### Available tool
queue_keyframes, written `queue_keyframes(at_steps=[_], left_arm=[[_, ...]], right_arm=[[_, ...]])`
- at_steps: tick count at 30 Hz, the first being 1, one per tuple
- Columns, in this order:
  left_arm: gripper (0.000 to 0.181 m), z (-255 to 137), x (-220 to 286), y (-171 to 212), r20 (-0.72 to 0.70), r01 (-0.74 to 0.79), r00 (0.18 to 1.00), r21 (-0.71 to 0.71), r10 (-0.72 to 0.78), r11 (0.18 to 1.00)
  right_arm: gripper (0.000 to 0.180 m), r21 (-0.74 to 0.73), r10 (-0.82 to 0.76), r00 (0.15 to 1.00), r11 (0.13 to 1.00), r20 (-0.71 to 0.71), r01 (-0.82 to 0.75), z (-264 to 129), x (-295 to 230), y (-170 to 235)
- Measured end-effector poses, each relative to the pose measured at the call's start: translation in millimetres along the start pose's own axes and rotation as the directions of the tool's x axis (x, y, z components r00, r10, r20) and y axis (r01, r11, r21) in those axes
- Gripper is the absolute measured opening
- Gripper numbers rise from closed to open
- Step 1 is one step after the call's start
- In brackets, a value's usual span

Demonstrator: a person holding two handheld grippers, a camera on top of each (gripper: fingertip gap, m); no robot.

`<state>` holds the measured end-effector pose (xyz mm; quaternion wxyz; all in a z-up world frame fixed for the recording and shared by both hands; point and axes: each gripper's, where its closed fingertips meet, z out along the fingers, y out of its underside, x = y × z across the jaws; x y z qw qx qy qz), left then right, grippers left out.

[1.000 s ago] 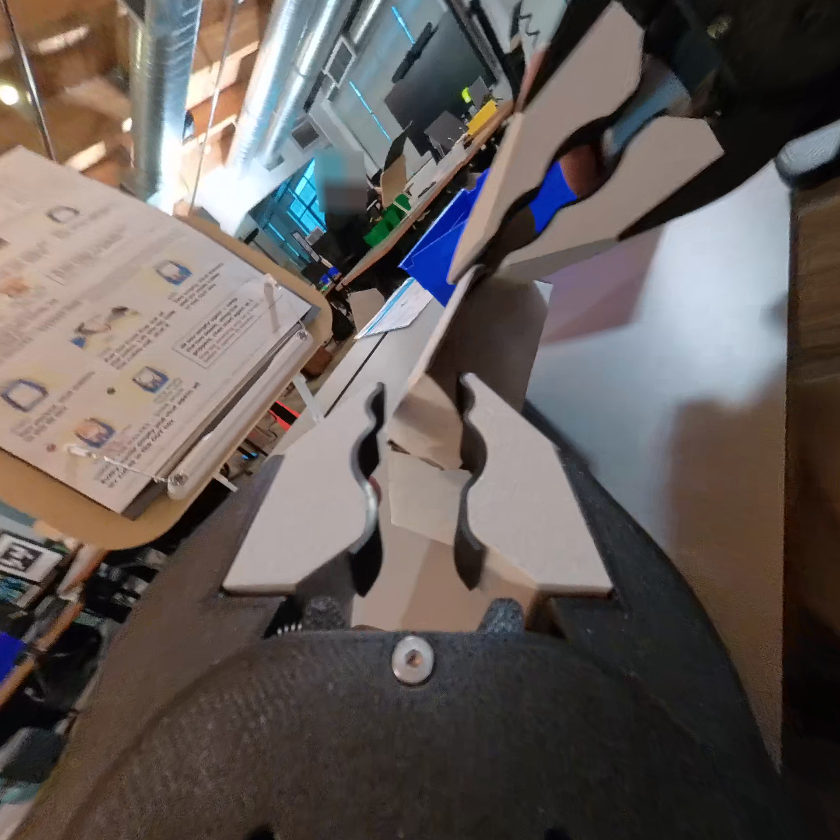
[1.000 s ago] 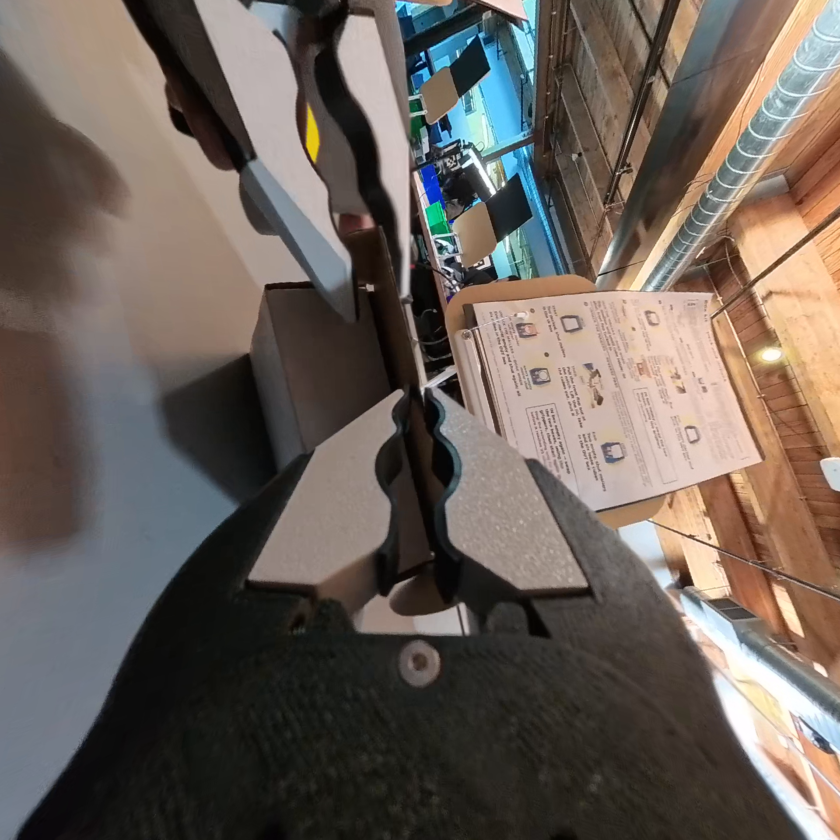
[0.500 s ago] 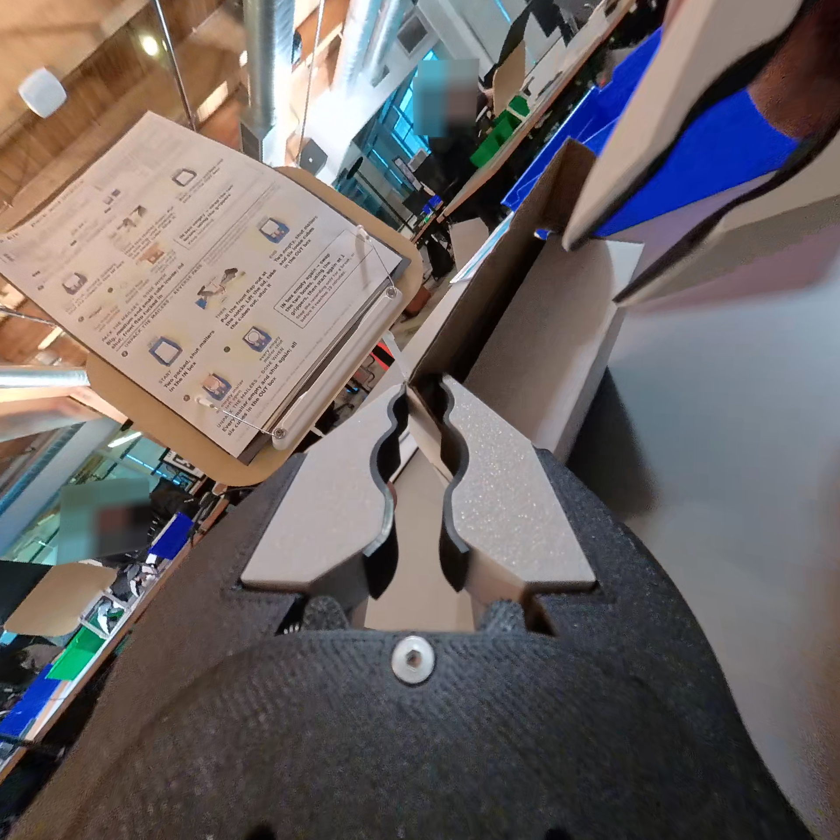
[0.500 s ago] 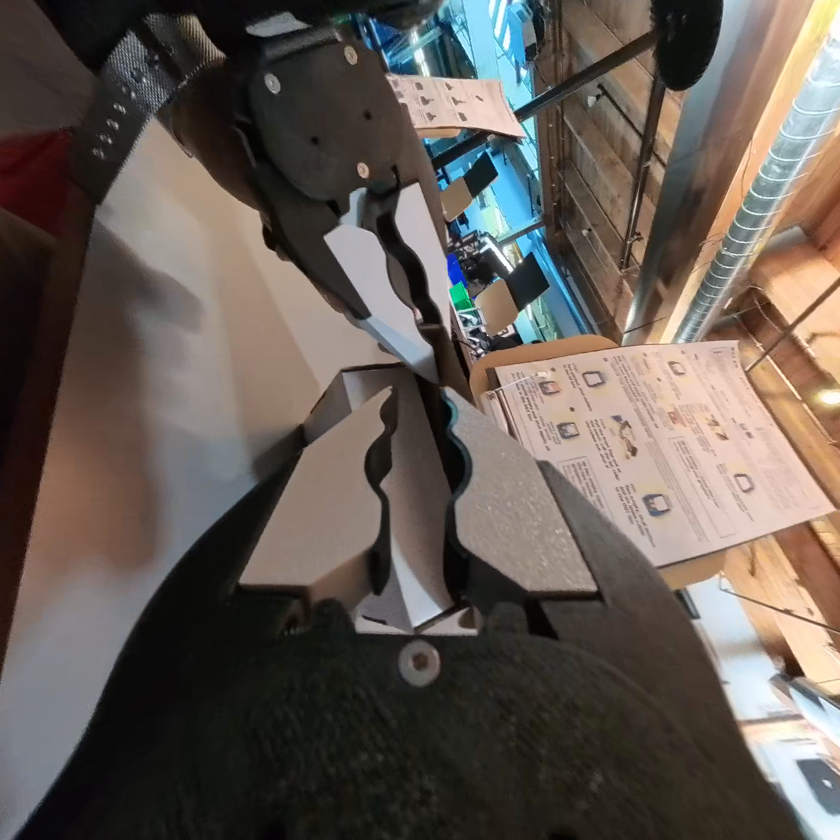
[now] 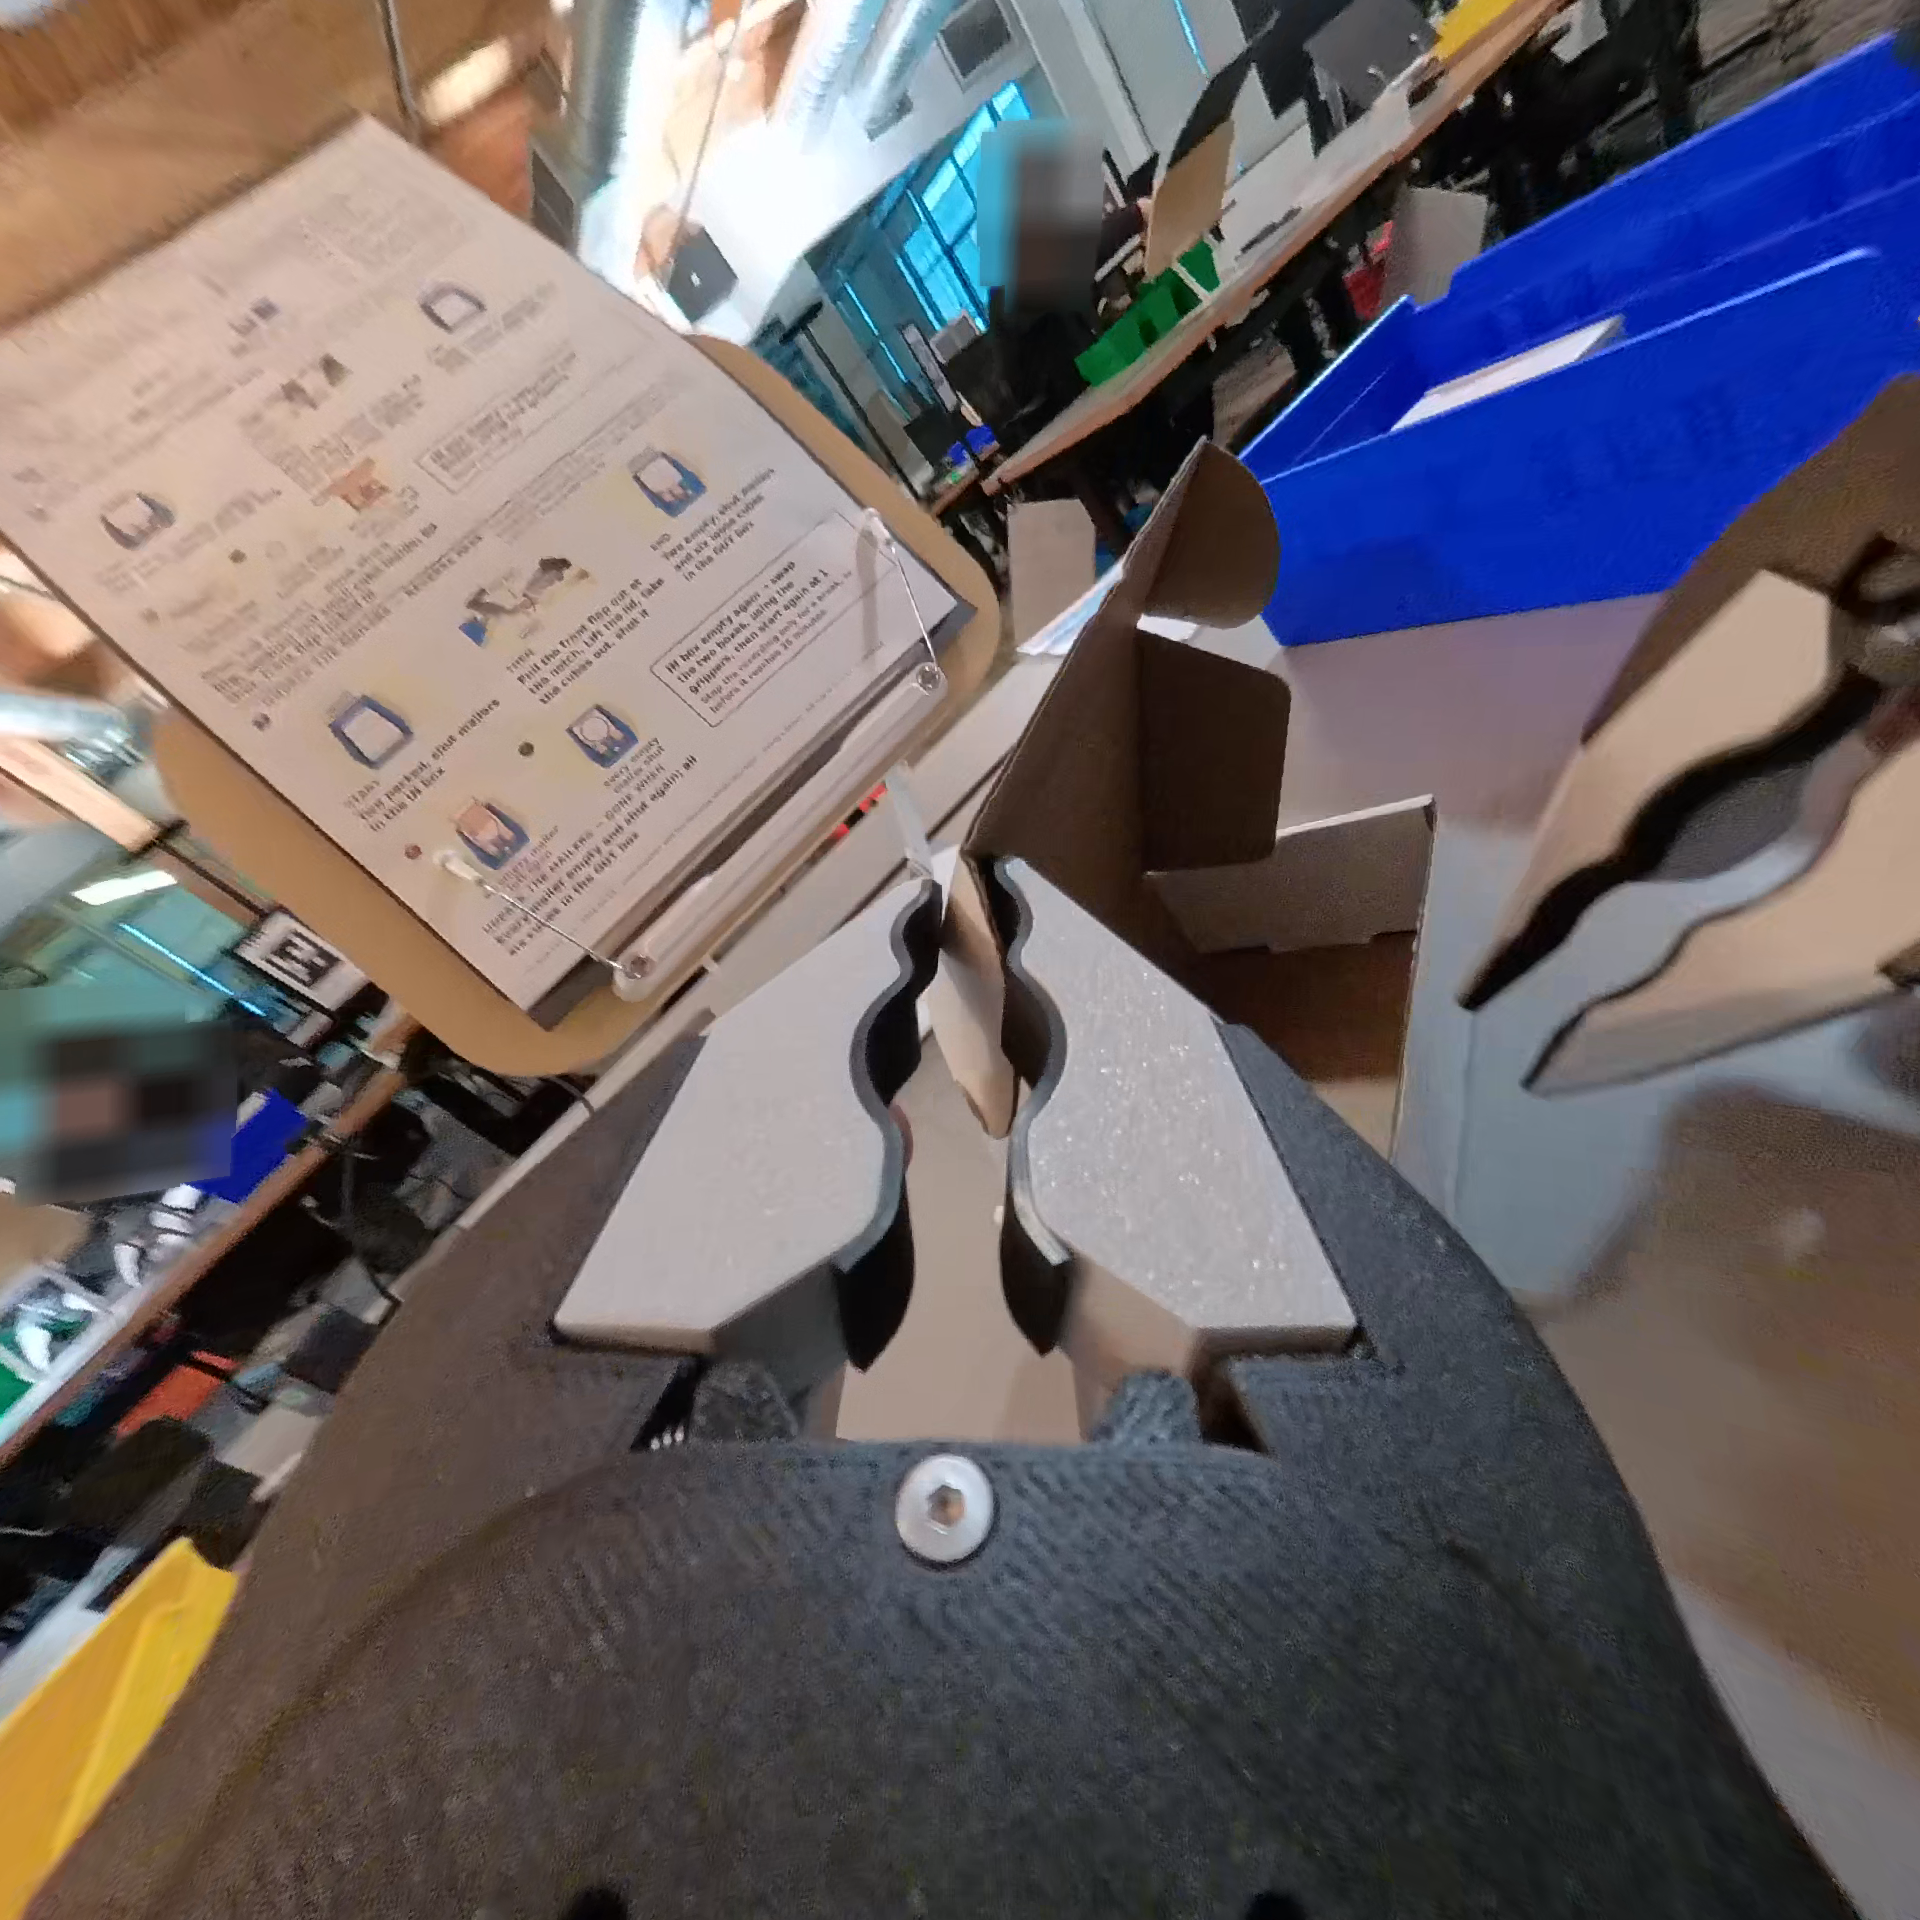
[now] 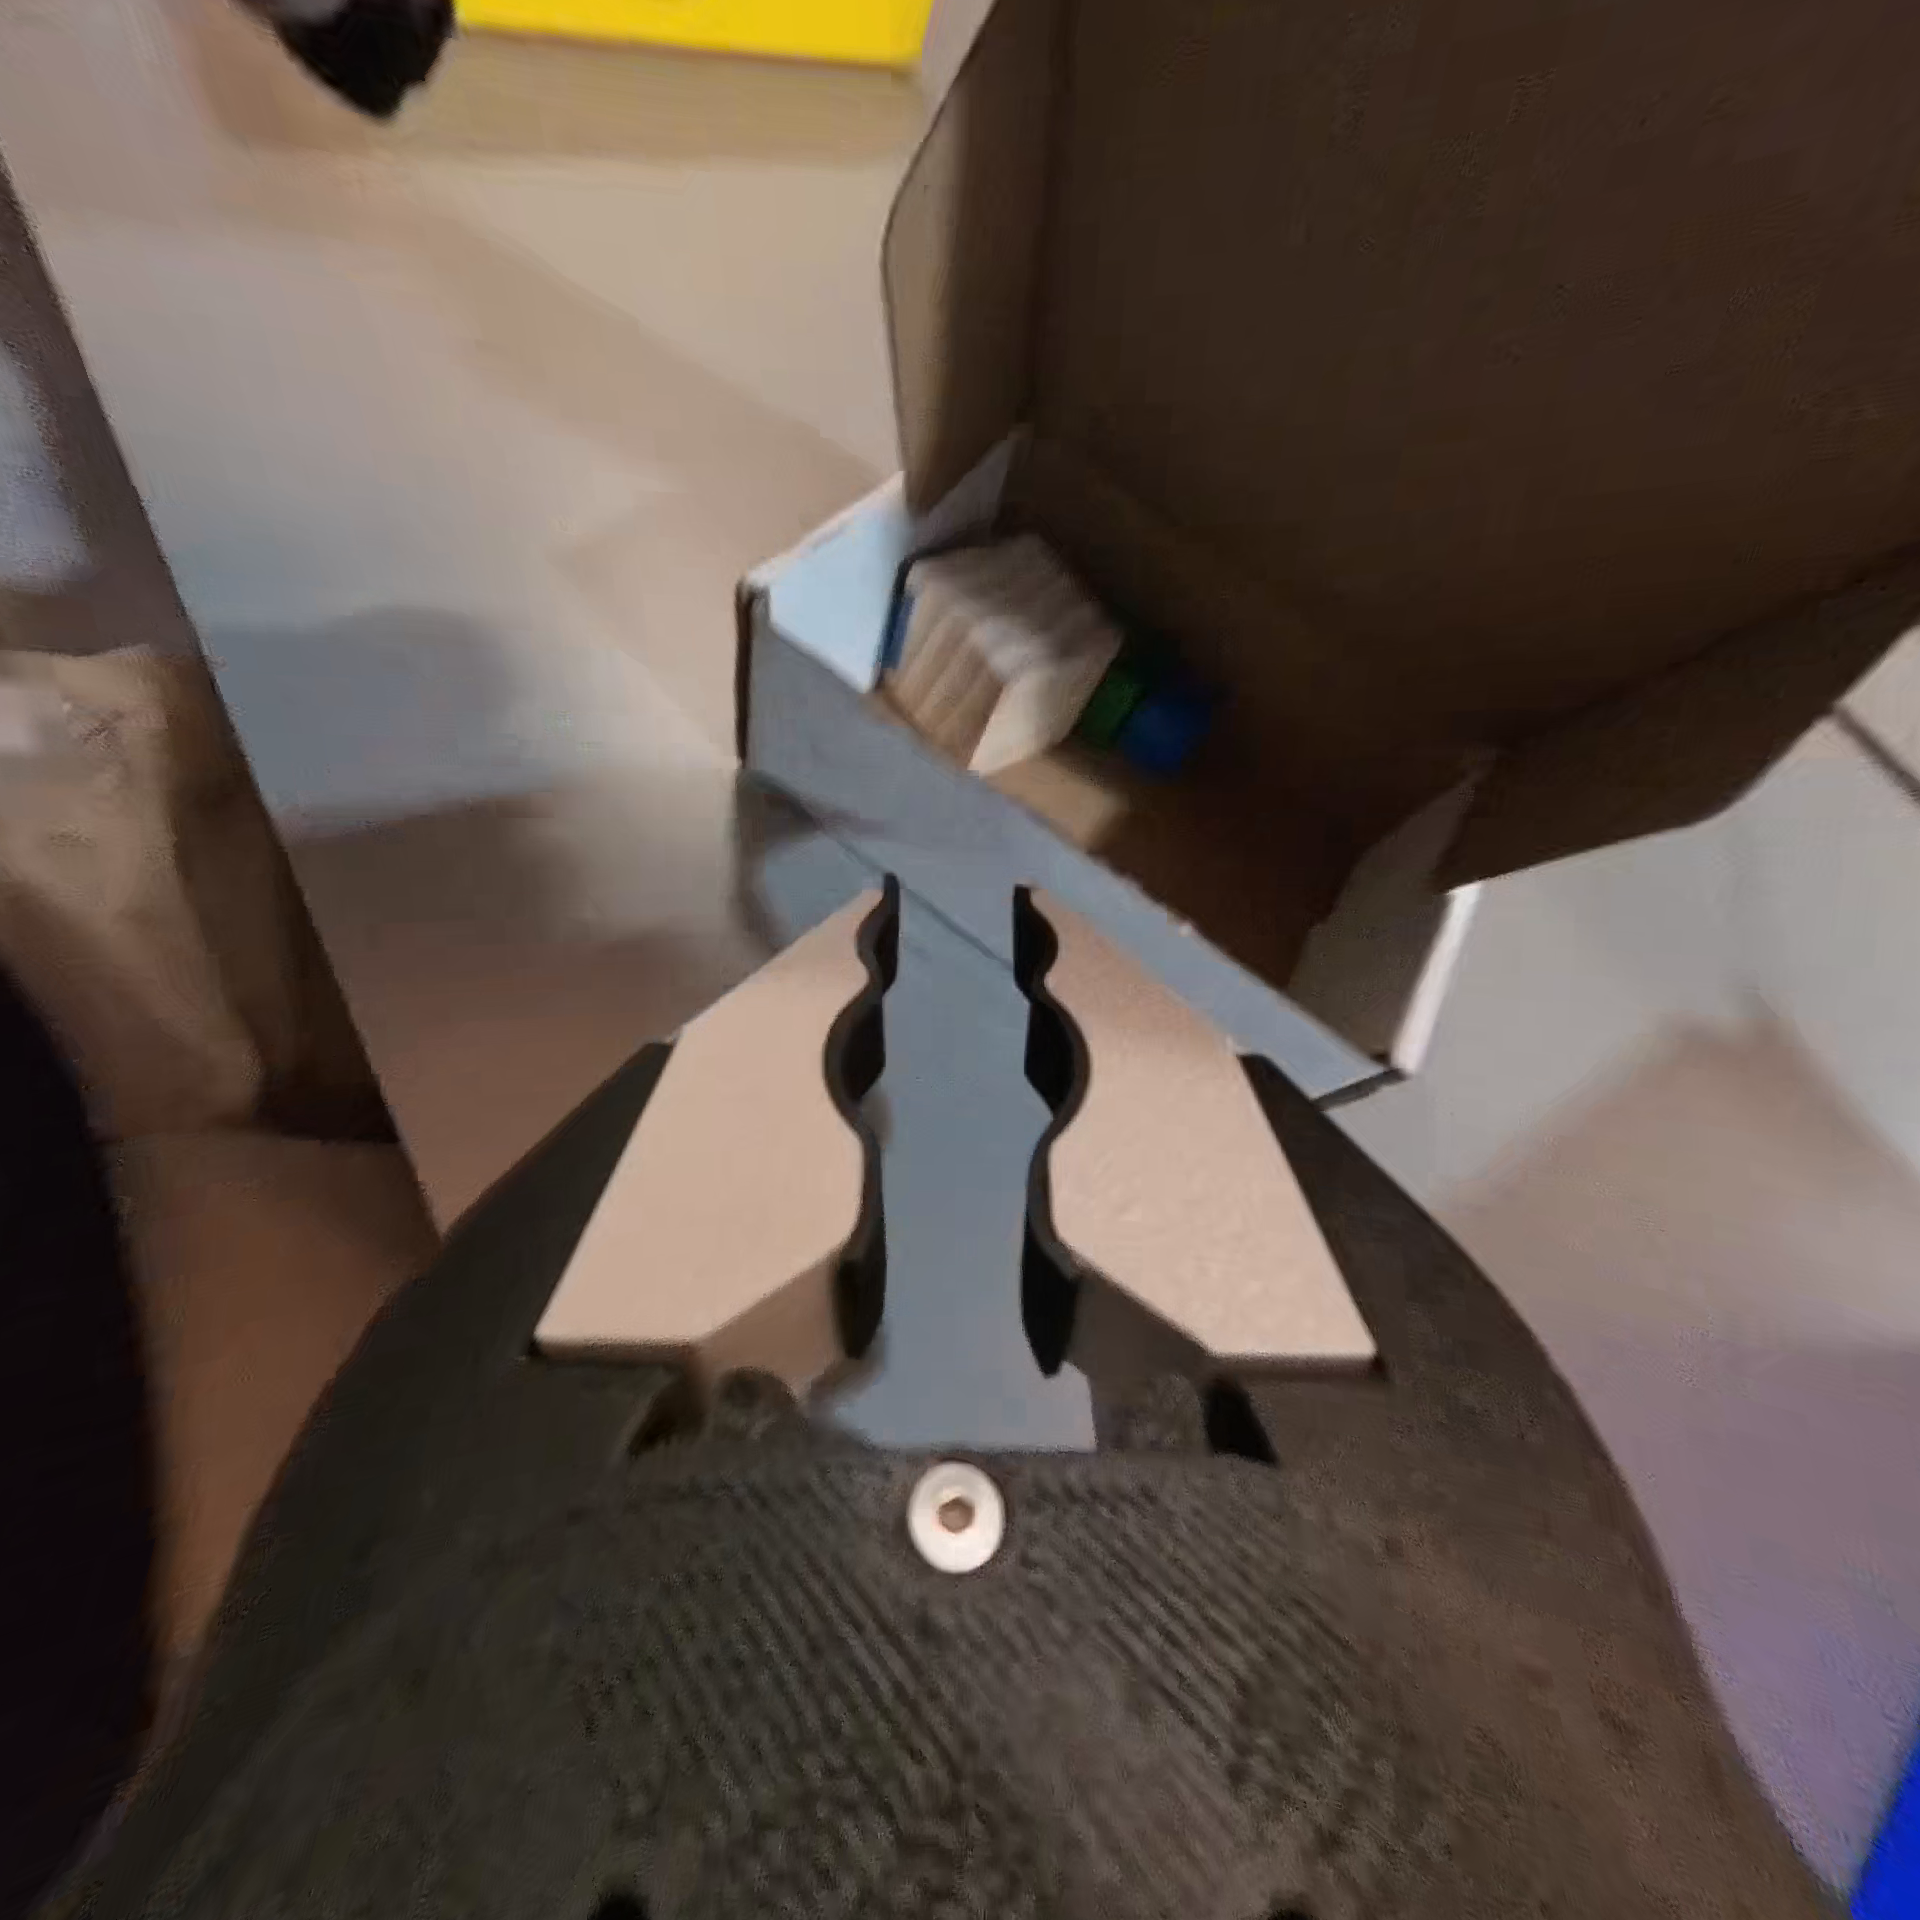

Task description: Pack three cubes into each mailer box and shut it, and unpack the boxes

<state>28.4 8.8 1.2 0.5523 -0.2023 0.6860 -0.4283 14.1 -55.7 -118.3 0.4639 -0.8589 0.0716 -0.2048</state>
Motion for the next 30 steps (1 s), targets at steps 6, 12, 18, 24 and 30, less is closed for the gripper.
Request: queue_keyframes(at_steps=[6, 12, 18, 24, 30], left_arm=[[0.007, 8, -14, 2, -0.027, 0.124, 0.992, -0.034, -0.124, 0.992], [0.003, -3, -9, -6, -0.149, 0.236, 0.954, -0.162, -0.261, 0.958], [0.003, -7, -28, 0, -0.115, 0.352, 0.919, -0.187, -0.376, 0.917], [0.009, -7, -58, 24, -0.031, 0.565, 0.817, -0.152, -0.575, 0.811], [0.018, -2, -71, 86, 0.124, 0.648, 0.760, -0.204, -0.638, 0.734]], right_arm=[[0.018, 0.100, -0.011, 1.000, 0.995, 0.014, 0.009, -11, 0, -17], [0.054, 0.165, 0.117, 0.992, 0.979, 0.047, -0.123, -10, 9, -26], [0.054, 0.073, 0.121, 0.988, 0.989, 0.099, -0.129, 1, -2, -11], [0.049, 0.036, 0.176, 0.977, 0.983, 0.118, -0.182, 2, -3, -5], [0.047, 0.031, 0.178, 0.976, 0.983, 0.129, -0.183, 1, -3, -5]])
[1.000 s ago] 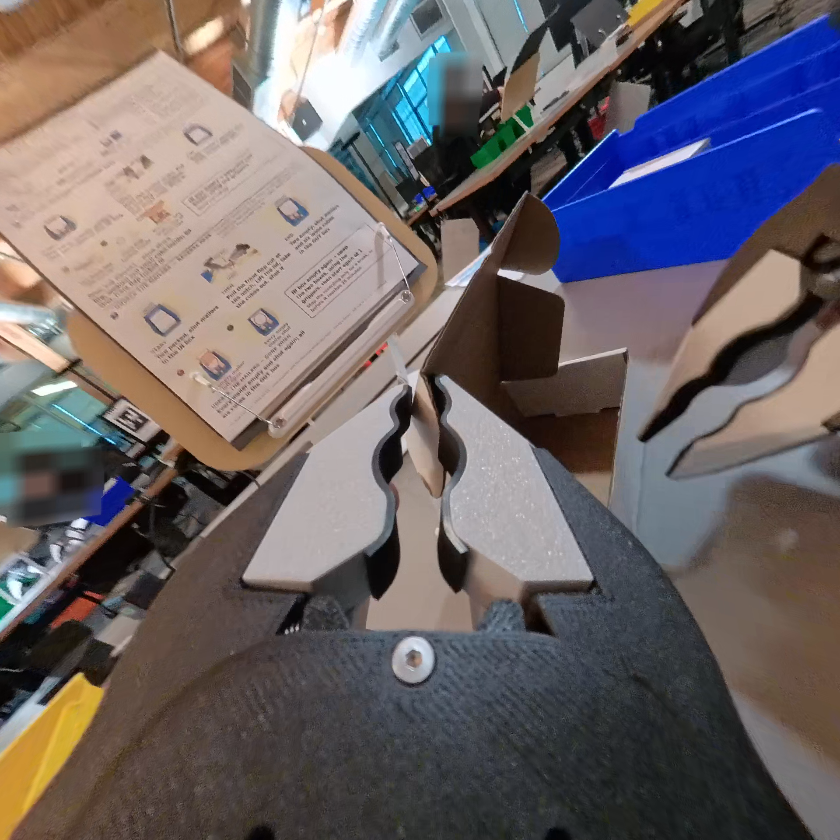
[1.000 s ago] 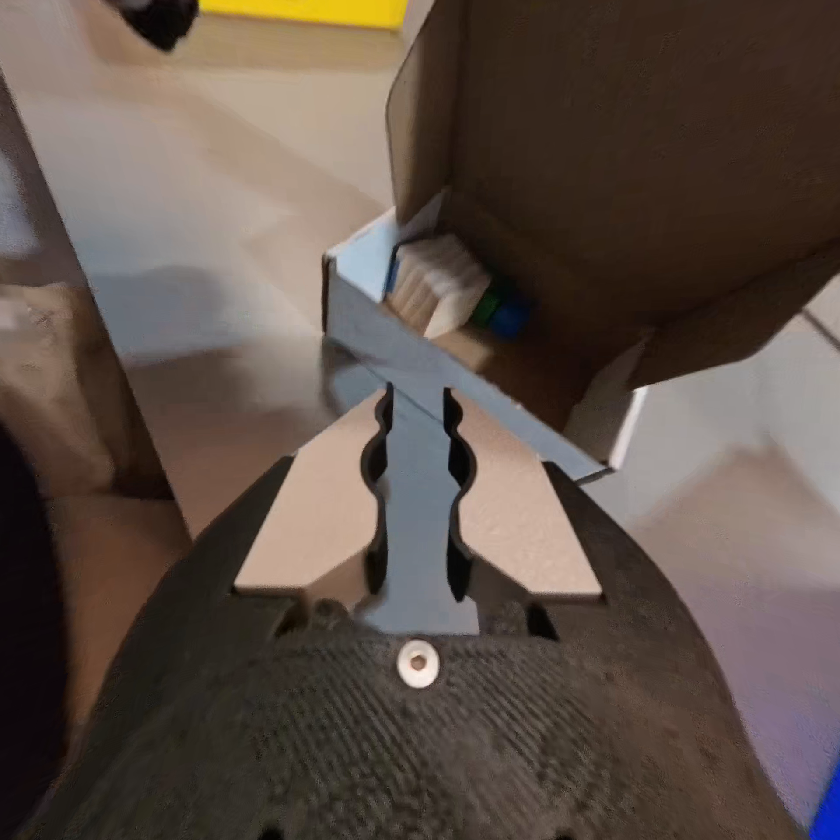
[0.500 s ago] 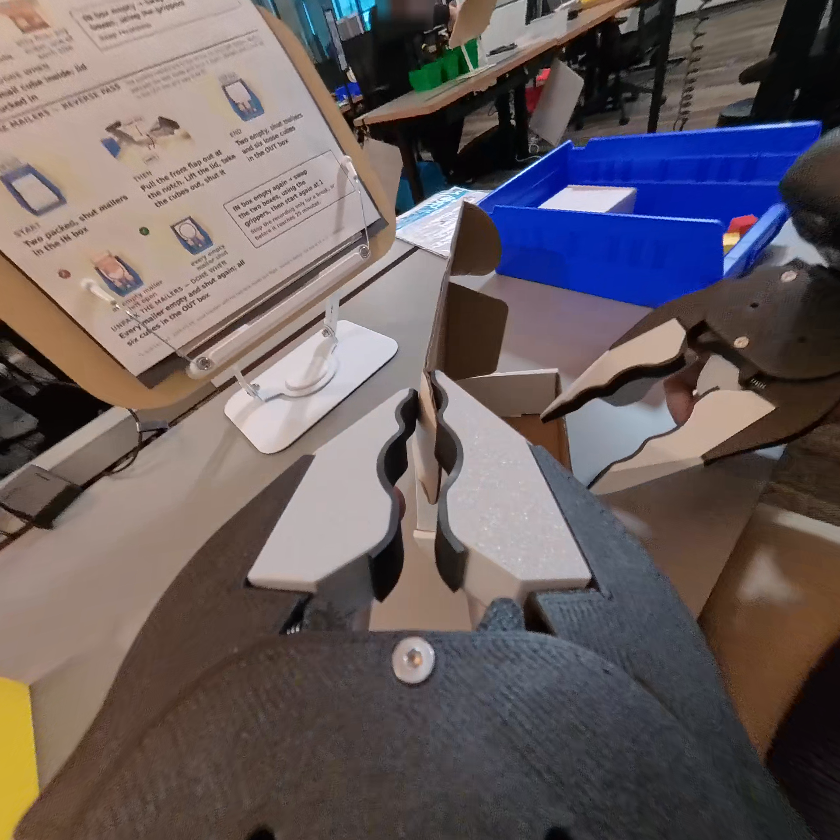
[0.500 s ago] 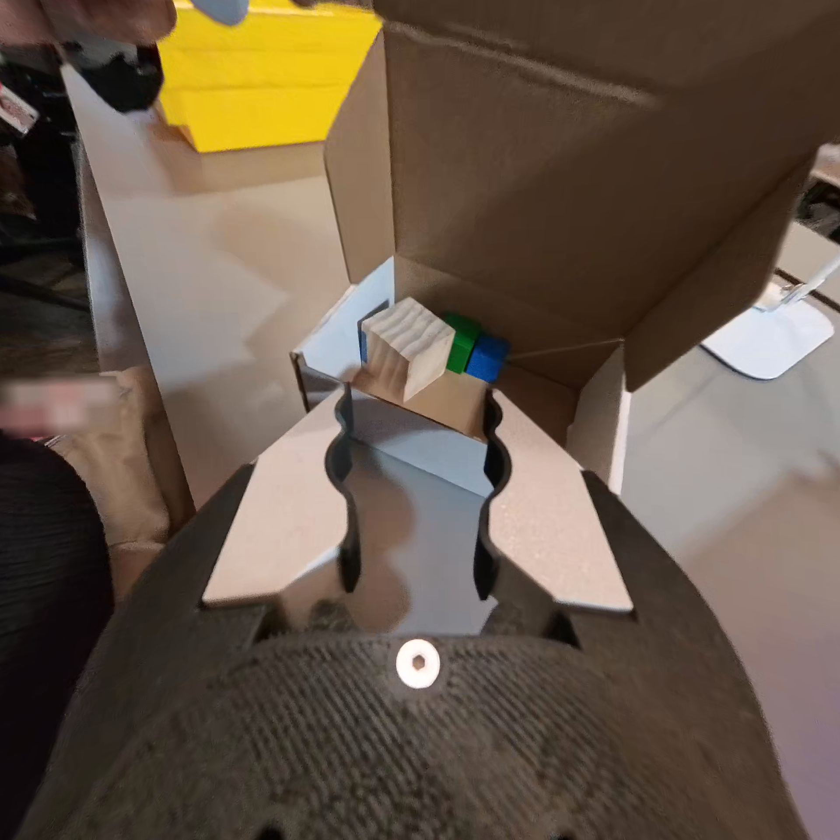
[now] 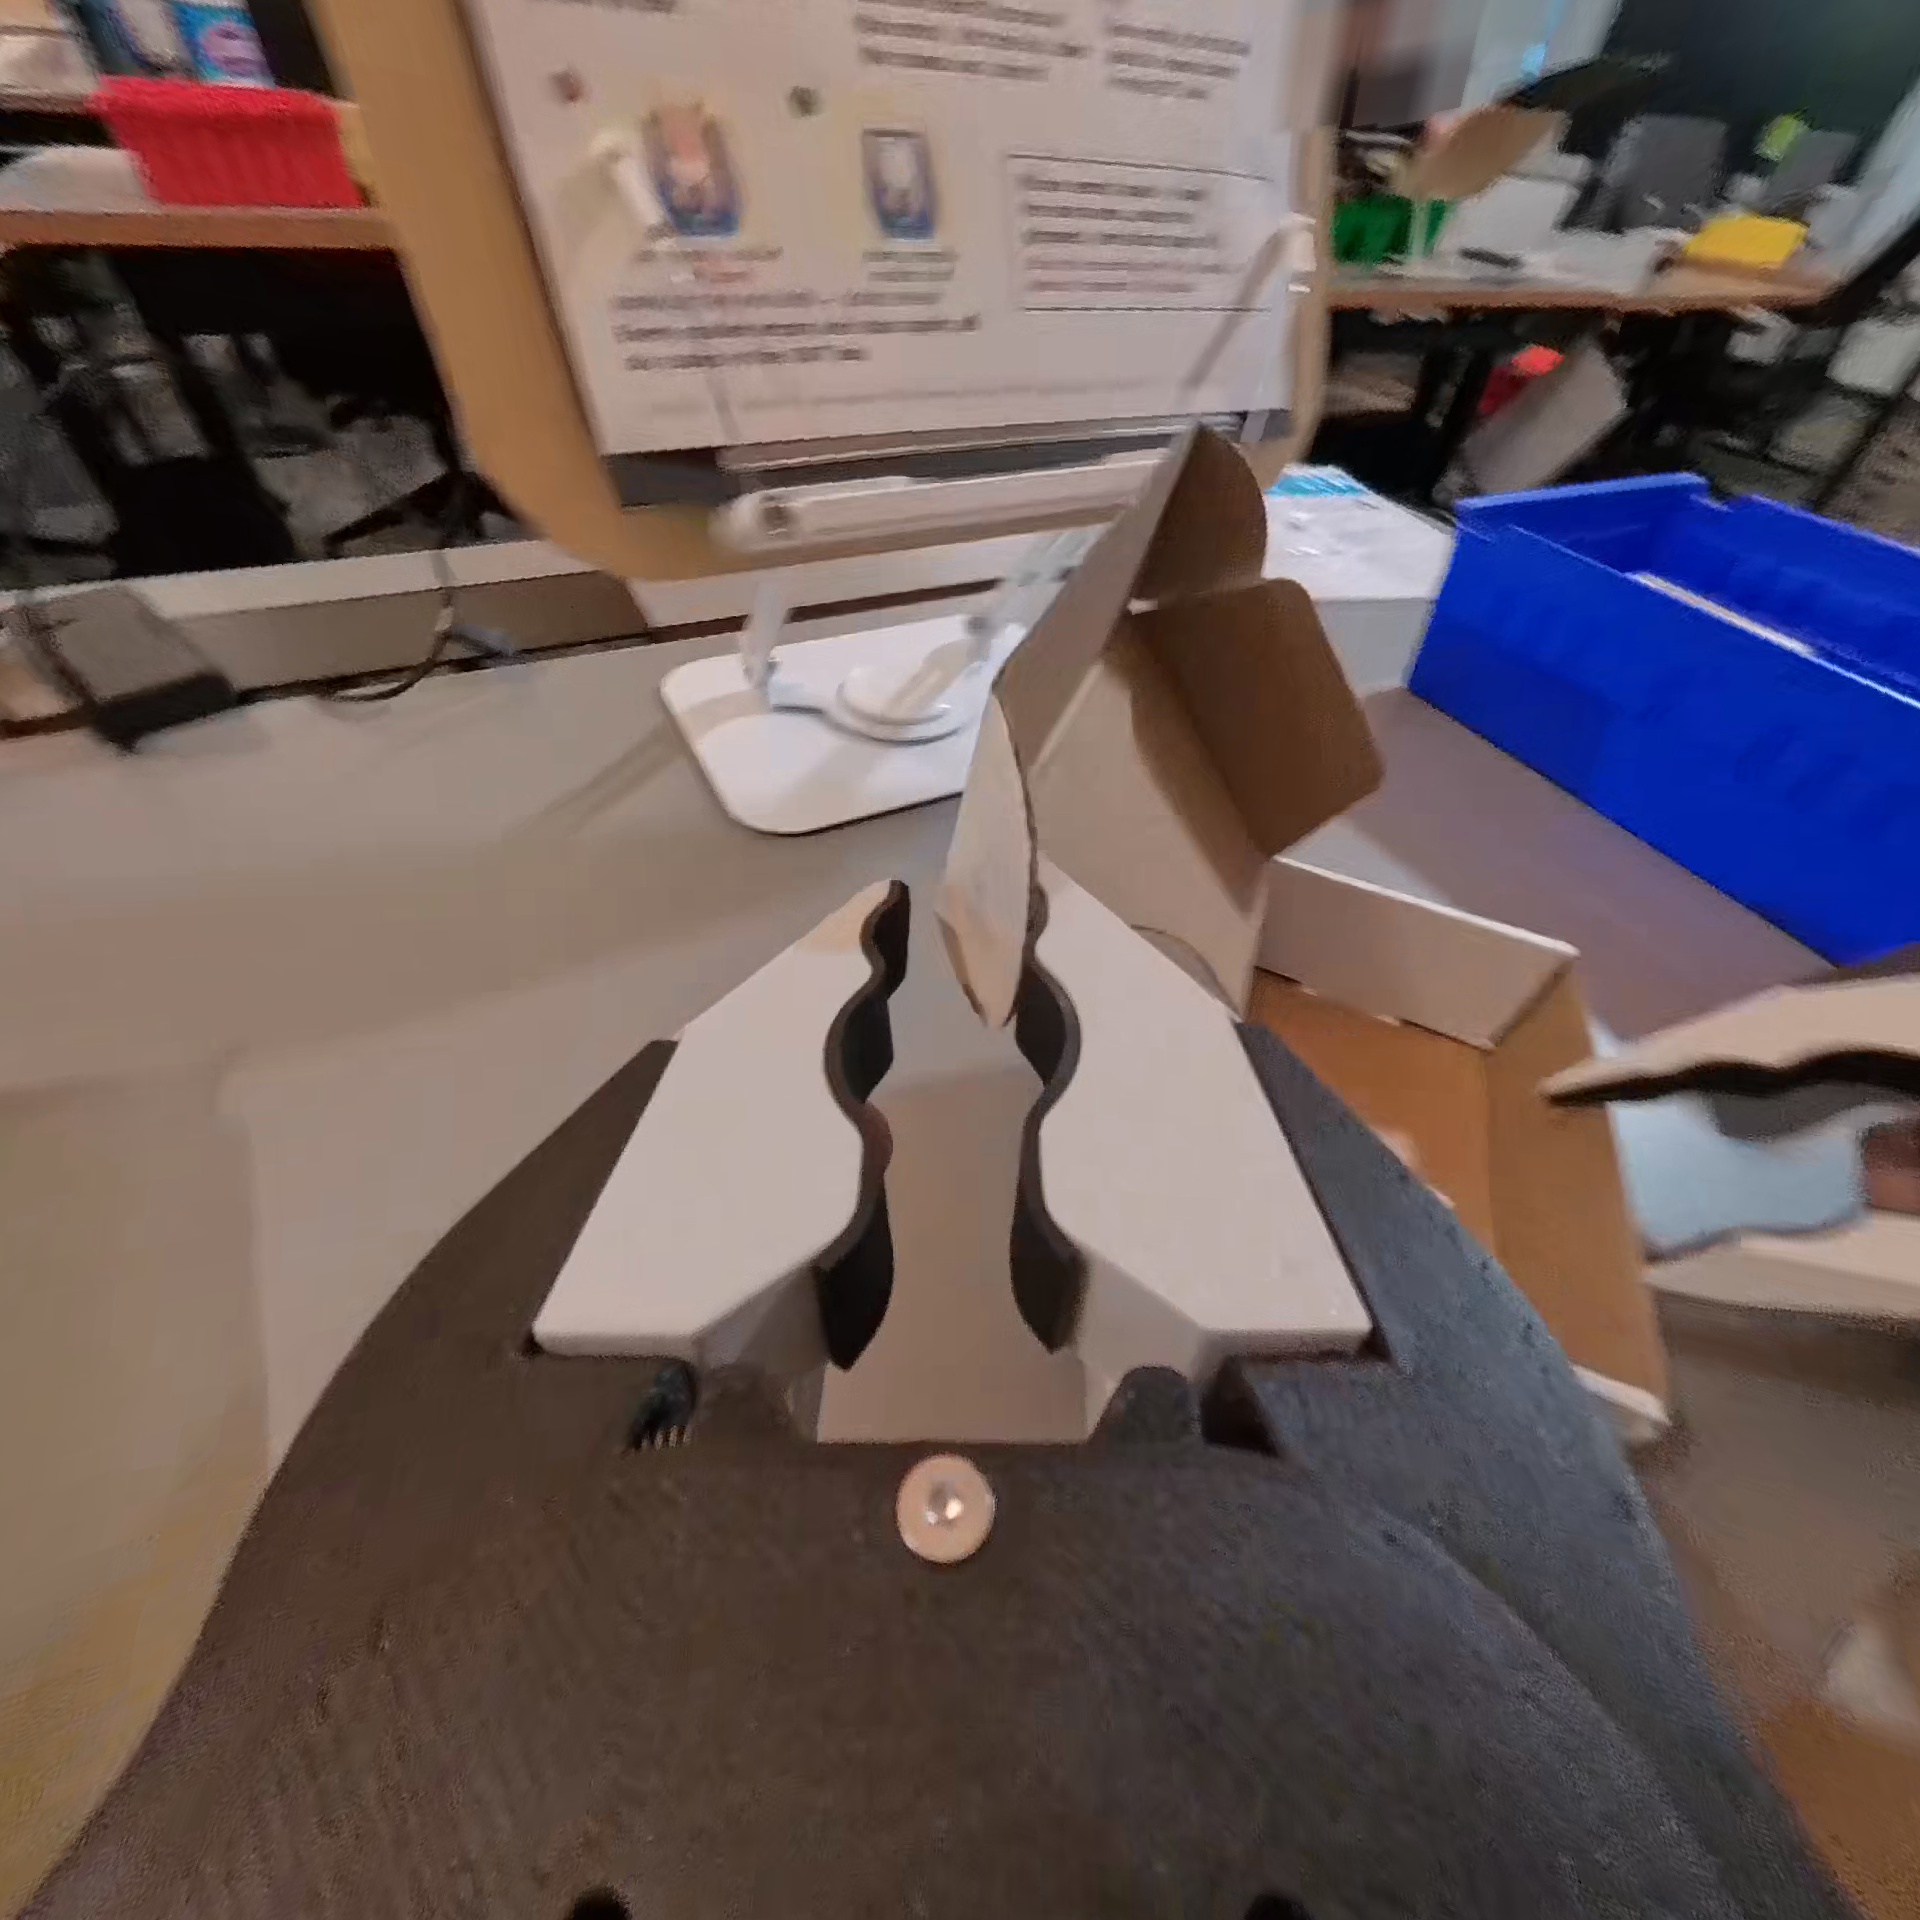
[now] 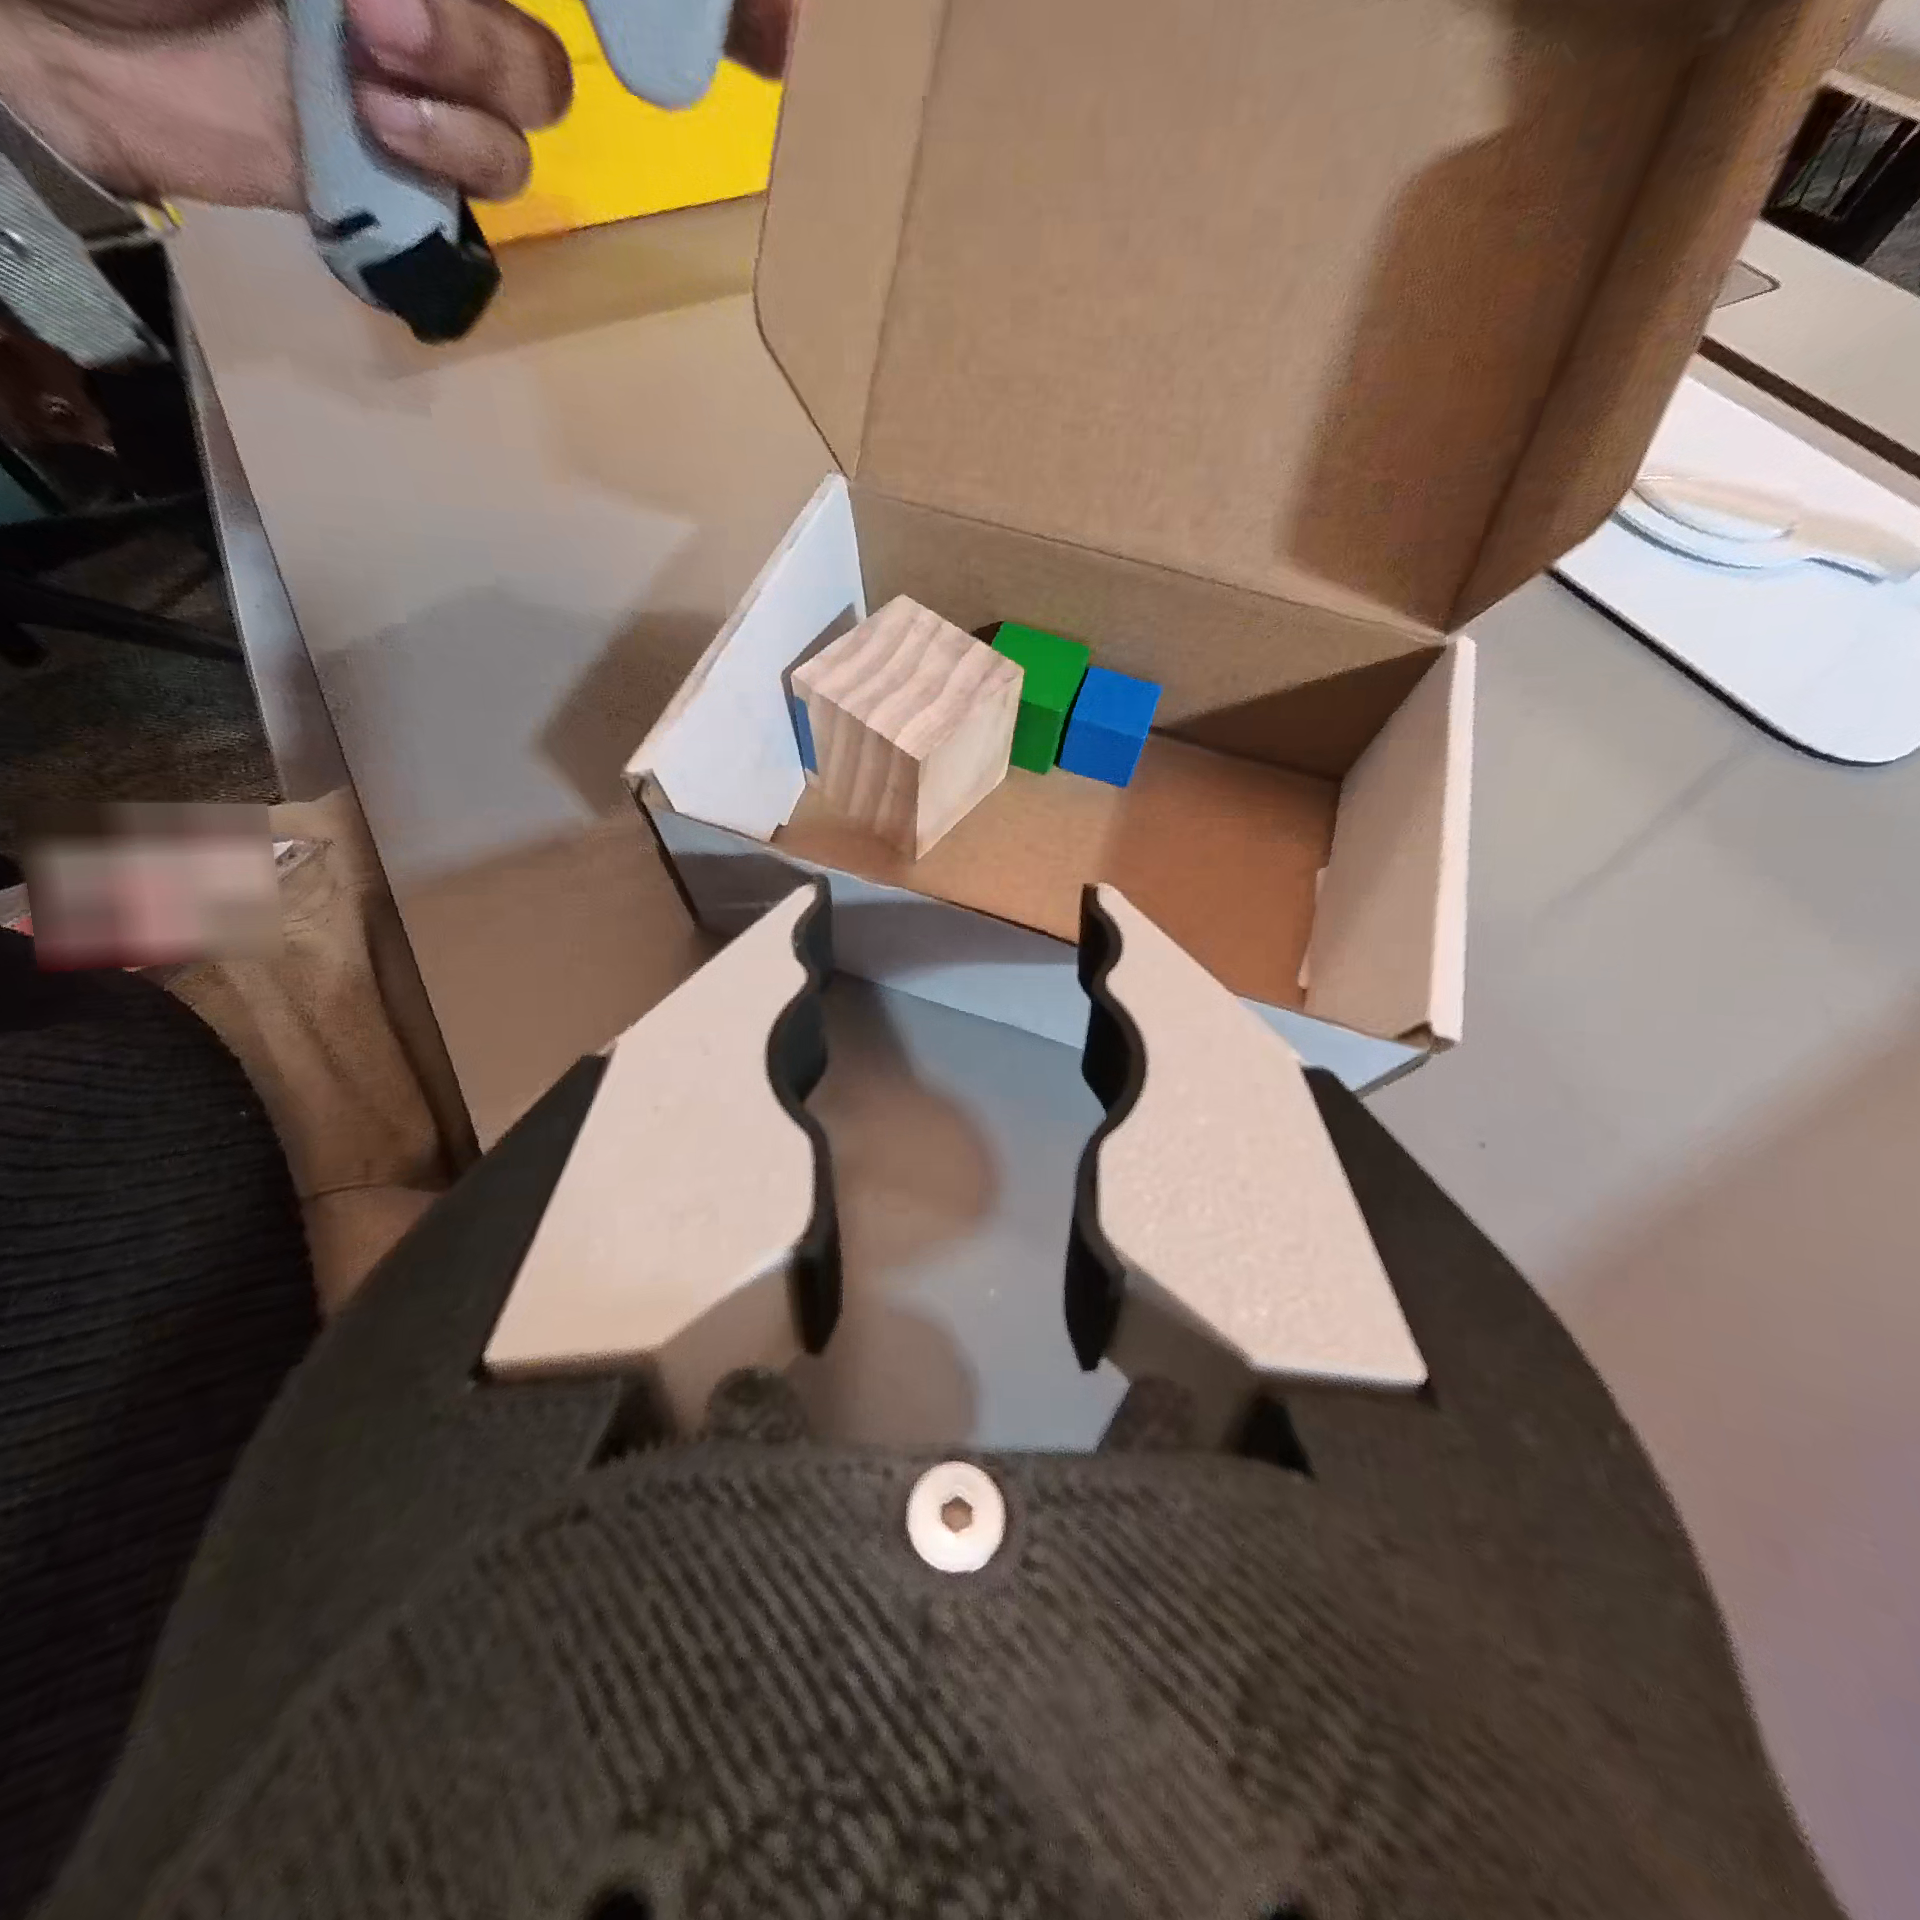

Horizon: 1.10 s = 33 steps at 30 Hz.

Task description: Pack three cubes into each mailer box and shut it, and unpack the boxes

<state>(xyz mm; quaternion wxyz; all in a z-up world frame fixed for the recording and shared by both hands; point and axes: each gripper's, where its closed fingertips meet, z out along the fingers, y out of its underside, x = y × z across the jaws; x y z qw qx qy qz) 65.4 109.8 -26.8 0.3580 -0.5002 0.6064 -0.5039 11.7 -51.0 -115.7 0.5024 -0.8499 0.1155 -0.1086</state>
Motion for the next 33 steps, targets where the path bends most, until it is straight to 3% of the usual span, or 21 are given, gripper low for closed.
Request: queue_keyframes(at_steps=[3, 8, 14, 18, 26, 31, 33], left_arm=[[0.013, 0, -16, 11, 0.030, 0.087, 0.996, 0.011, -0.088, 0.996], [0.017, -5, -11, 15, -0.088, 0.250, 0.966, 0.062, -0.244, 0.966], [0.018, -22, -1, 18, -0.184, 0.336, 0.933, 0.127, -0.310, 0.933], [0.020, -29, 4, 18, -0.223, 0.361, 0.919, 0.154, -0.324, 0.920], [0.023, -32, 10, 15, -0.258, 0.341, 0.922, 0.181, -0.290, 0.922], [0.023, -32, 10, 15, -0.267, 0.326, 0.924, 0.186, -0.272, 0.927], [0.023, -32, 10, 14, -0.266, 0.318, 0.927, 0.191, -0.263, 0.929]], right_arm=[[0.046, 0.002, 0.007, 1.000, 1.000, 0.010, -0.007, -1, 0, 0], [0.046, 0.001, 0.067, 0.996, 0.998, 0.058, -0.067, -5, 0, 0], [0.047, 0.073, 0.413, 0.898, 0.901, 0.151, -0.427, -27, 28, -30], [0.052, -0.044, 0.342, 0.940, 0.939, -0.005, -0.342, -23, 48, -21], [0.054, -0.377, 0.332, 0.938, 0.885, 0.104, -0.271, 28, 2, -31], [0.060, -0.513, 0.205, 0.979, 0.843, 0.020, -0.165, 49, 4, -17], [0.047, -0.519, 0.228, 0.972, 0.838, 0.058, -0.166, 53, -7, -19]])
